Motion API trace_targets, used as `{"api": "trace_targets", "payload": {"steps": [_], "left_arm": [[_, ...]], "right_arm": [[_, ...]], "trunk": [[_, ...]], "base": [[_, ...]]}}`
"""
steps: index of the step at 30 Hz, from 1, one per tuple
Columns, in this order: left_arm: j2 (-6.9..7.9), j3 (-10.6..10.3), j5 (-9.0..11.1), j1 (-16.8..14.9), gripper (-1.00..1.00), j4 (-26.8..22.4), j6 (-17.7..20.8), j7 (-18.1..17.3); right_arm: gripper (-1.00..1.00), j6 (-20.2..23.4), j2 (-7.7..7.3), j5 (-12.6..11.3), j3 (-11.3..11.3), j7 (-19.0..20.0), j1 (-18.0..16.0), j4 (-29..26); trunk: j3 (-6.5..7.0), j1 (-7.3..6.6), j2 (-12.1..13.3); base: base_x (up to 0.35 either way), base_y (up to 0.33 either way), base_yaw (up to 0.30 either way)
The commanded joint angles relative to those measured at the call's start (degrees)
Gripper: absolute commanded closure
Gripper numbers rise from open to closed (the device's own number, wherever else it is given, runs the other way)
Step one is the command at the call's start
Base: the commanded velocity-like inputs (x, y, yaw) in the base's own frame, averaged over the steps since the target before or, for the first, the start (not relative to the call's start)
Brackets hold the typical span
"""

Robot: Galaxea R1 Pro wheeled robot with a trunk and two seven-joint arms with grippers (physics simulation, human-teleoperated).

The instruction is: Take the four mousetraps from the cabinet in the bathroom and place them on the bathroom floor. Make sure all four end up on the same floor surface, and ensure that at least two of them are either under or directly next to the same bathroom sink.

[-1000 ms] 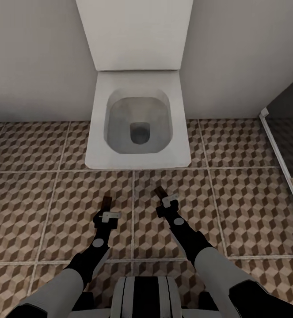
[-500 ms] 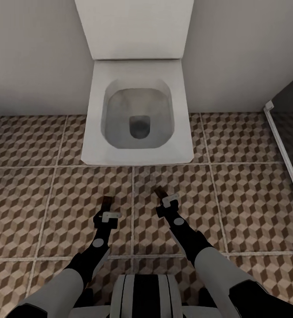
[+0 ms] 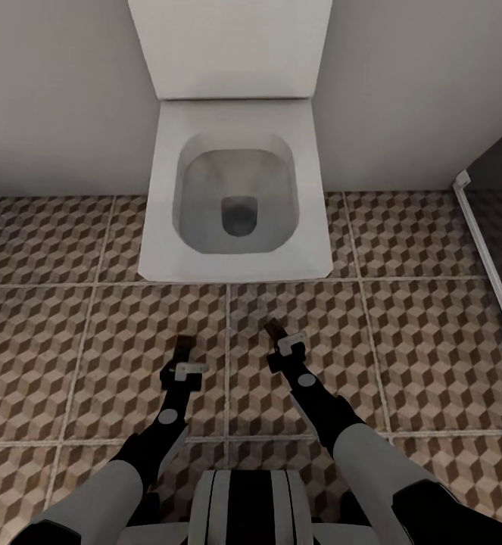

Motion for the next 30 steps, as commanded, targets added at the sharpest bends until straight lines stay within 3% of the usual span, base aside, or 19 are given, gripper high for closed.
{"api": "trace_targets", "payload": {"steps": [1, 6, 8, 17, 30], "left_arm": [[0.07, -0.4, -0.2, 0.0, 1.00, 0.1, -1.2, 0.8], [0.19, -0.5, -0.3, 0.2, 1.00, 0.2, -10.4, 0.8], [0.24, -0.5, -0.4, 0.3, 1.00, 0.3, -12.5, 0.8], [0.39, -2.7, -0.4, 0.4, 1.00, 1.3, -14.1, 0.8], [0.34, -2.9, -0.4, 0.5, 1.00, 2.0, -14.0, 0.8]], "right_arm": [[1.00, -0.7, -0.02, 0.4, 0.3, -0.4, 0.0, 0.1], [1.00, -4.5, -0.02, 0.5, 0.3, -0.4, 0.0, 0.3], [1.00, -5.0, -0.02, 0.5, 0.3, -0.4, 0.0, 0.3], [1.00, -5.5, -0.02, 0.4, 0.3, -0.3, 0.0, 0.4], [1.00, -5.7, -0.11, 0.5, 0.3, -0.4, 0.0, 0.4]], "trunk": [[-0.02, -0.01, 0.0], [-0.02, -0.01, 0.0], [-0.02, -0.01, 0.0], [-0.02, -0.01, 0.0], [-0.02, -0.01, 0.0]], "base": [[0.000, 0.000, 0.000], [0.000, 0.000, 0.000], [0.000, 0.000, 0.000], [0.000, 0.000, 0.000], [0.000, 0.000, 0.000]]}}
